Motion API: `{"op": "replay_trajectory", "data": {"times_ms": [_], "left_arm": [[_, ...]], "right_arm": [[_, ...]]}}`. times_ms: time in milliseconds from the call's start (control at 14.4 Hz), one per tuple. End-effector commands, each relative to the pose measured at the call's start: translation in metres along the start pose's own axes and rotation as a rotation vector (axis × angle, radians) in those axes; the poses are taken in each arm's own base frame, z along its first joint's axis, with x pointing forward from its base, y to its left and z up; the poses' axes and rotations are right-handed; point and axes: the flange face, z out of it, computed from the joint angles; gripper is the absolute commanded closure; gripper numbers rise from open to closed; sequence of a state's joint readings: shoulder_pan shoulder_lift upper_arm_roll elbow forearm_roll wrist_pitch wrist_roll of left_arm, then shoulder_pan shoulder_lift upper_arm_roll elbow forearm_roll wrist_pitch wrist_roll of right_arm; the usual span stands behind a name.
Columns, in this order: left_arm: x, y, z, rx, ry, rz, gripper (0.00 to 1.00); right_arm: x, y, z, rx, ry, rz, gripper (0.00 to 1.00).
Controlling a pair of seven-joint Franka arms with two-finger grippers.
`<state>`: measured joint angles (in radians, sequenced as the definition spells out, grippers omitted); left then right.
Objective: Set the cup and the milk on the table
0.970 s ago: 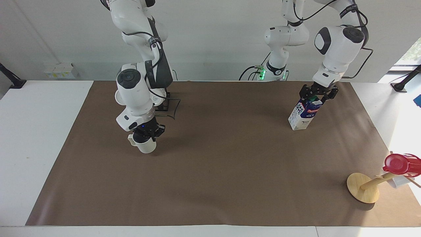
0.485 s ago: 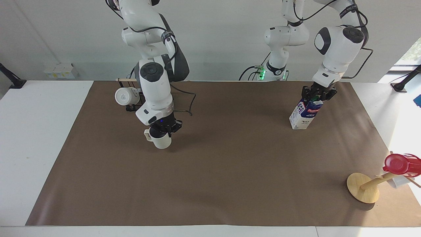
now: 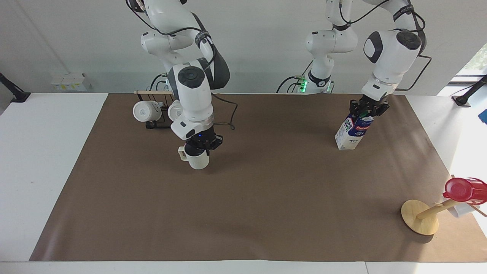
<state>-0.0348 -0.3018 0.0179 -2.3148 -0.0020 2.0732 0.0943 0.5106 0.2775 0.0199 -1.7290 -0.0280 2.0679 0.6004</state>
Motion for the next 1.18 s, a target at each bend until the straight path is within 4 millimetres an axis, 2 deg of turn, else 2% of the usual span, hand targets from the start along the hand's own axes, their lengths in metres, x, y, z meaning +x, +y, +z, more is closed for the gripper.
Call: {"op": "replay_trajectory", "data": {"times_ms": [0,139,277,485,693,762,900,1039,1108], "left_arm": [[0.003,-0.004,-0.027,0.017,-0.008,-0.007,0.55],[0.004,-0.004,-0.033,0.018,0.001,-0.011,0.56],[0.009,-0.001,-0.047,0.020,0.023,-0.031,0.56],[0.014,0.005,-0.076,0.018,0.011,-0.054,0.56],[0.016,0.010,-0.091,0.014,0.021,-0.093,0.56],[0.017,0.016,-0.093,0.014,0.016,-0.106,0.56],[0.018,0.032,-0.097,0.008,0.024,-0.137,0.56],[0.020,0.047,-0.104,0.001,0.030,-0.160,0.56],[0.021,0.058,-0.107,-0.004,0.031,-0.165,0.56]], "right_arm": [[-0.022,-0.044,0.022,-0.025,-0.018,0.017,1.00],[-0.029,-0.071,0.029,-0.021,-0.016,0.036,1.00],[-0.039,-0.101,0.035,-0.017,-0.018,0.017,1.00],[-0.043,-0.107,0.047,-0.025,-0.027,0.017,1.00],[-0.042,-0.107,0.057,-0.037,-0.029,0.004,1.00],[-0.043,-0.108,0.058,-0.032,-0.027,0.004,0.84],[-0.048,-0.106,0.069,-0.030,-0.035,0.012,0.18],[-0.048,-0.106,0.069,-0.031,-0.035,0.012,0.13],[-0.047,-0.106,0.066,-0.034,-0.027,0.009,0.01]]}}
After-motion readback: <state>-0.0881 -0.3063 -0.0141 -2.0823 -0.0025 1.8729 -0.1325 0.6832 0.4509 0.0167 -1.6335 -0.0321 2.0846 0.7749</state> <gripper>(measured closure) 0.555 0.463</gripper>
